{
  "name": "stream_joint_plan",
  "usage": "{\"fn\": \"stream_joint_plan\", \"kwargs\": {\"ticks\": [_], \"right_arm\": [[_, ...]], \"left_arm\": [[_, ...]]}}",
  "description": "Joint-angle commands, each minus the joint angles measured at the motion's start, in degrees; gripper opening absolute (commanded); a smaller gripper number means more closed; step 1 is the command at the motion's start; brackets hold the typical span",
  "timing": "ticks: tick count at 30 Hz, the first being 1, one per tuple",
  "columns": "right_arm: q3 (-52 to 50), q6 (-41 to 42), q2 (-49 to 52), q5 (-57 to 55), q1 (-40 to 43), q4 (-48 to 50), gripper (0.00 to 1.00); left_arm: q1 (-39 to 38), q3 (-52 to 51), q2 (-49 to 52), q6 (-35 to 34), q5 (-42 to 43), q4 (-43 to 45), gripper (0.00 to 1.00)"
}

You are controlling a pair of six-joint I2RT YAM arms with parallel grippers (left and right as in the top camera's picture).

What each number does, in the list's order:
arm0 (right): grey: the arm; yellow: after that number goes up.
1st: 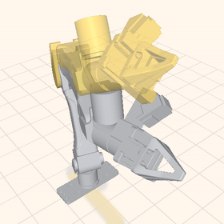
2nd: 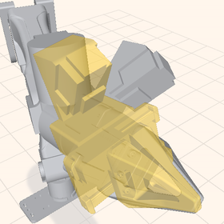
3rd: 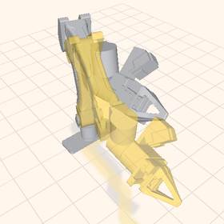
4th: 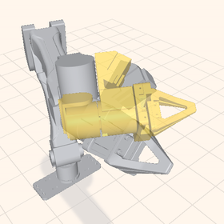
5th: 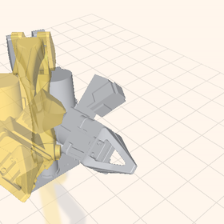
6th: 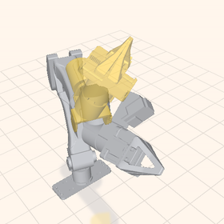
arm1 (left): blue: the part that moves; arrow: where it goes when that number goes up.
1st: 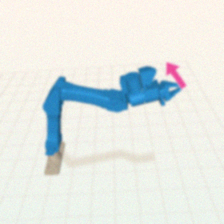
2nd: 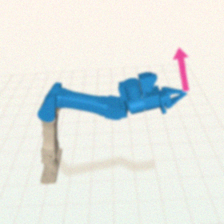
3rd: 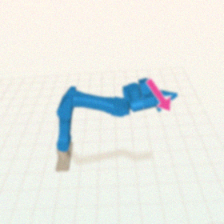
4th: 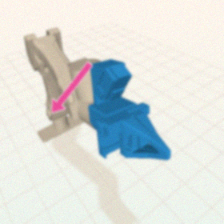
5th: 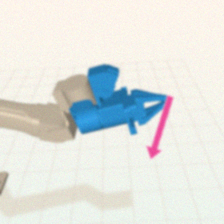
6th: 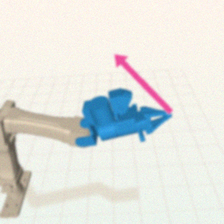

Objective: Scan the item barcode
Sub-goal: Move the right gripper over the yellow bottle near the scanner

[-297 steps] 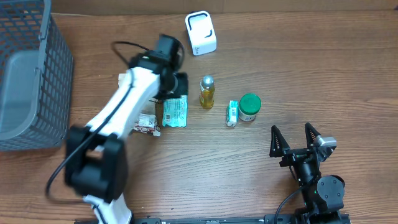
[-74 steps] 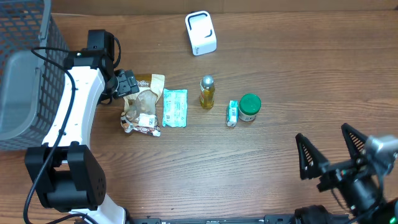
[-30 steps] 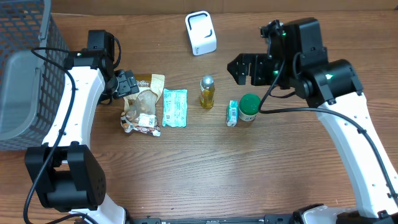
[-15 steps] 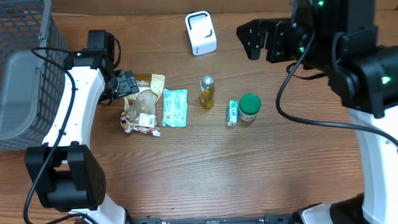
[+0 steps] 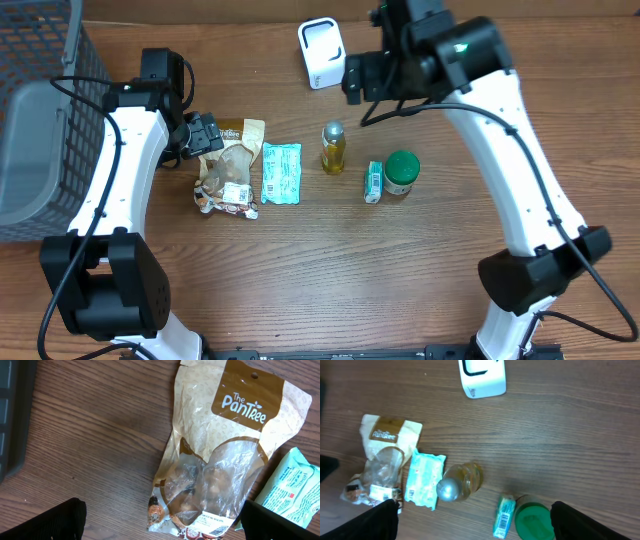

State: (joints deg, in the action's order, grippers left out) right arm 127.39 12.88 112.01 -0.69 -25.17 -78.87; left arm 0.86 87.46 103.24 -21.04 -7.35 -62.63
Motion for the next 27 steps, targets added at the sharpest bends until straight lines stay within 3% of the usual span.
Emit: {"fn": "stream_joint_plan", "kwargs": {"ticks": [1,27], "right_arm": [[0.52,2.38,0.63,-5.92,-0.83,0.57,0.97],[-0.72,2.29,3.56,-5.75,-0.59,3.08,1.00]], "left_arm": [[0.22,-0.42,0.57,-0.39,-0.55,-0.09,0.99],[0.22,-0.42,0.57,-0.39,-0.55,-0.09,1.00]]}}
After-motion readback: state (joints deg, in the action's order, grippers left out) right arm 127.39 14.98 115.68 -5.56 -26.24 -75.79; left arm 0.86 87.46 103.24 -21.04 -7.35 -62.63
